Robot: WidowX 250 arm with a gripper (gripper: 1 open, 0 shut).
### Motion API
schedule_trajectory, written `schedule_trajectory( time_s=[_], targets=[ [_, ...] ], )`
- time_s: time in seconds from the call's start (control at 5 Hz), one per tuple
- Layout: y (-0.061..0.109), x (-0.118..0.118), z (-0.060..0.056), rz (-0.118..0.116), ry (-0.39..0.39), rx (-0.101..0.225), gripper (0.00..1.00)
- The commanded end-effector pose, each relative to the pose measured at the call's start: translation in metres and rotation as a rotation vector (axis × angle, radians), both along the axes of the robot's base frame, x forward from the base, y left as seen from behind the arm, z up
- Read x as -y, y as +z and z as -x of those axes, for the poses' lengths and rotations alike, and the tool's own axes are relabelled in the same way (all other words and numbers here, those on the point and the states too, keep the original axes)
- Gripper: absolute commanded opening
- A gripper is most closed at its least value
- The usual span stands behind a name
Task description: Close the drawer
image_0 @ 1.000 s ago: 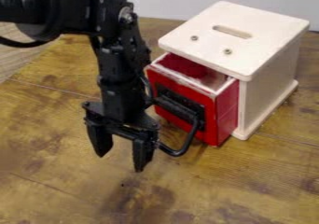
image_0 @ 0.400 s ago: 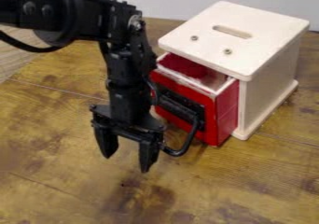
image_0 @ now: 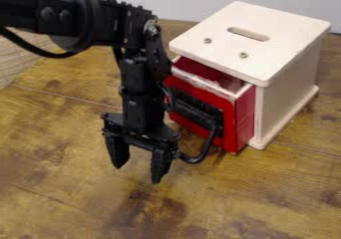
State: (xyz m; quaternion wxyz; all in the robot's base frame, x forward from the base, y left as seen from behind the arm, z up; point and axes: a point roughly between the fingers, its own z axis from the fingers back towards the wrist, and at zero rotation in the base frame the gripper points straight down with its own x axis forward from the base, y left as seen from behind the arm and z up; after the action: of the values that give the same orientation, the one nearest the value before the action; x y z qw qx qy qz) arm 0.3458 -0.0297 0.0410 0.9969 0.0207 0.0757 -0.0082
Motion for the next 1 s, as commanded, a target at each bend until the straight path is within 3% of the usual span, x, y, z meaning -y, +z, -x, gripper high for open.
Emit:
schedule_trajectory(
  time_s=[0.0, 0.2, 0.8],
  targets=[
    [0.023, -0.007, -0.028, 0.007, 0.046, 0.092, 1.00],
    [0.023, -0.011, -0.040, 0.006, 0.061, 0.099, 1.00],
    [0.026, -0.019, -0.039, 0.009, 0.082, 0.104, 1.00]
  ],
)
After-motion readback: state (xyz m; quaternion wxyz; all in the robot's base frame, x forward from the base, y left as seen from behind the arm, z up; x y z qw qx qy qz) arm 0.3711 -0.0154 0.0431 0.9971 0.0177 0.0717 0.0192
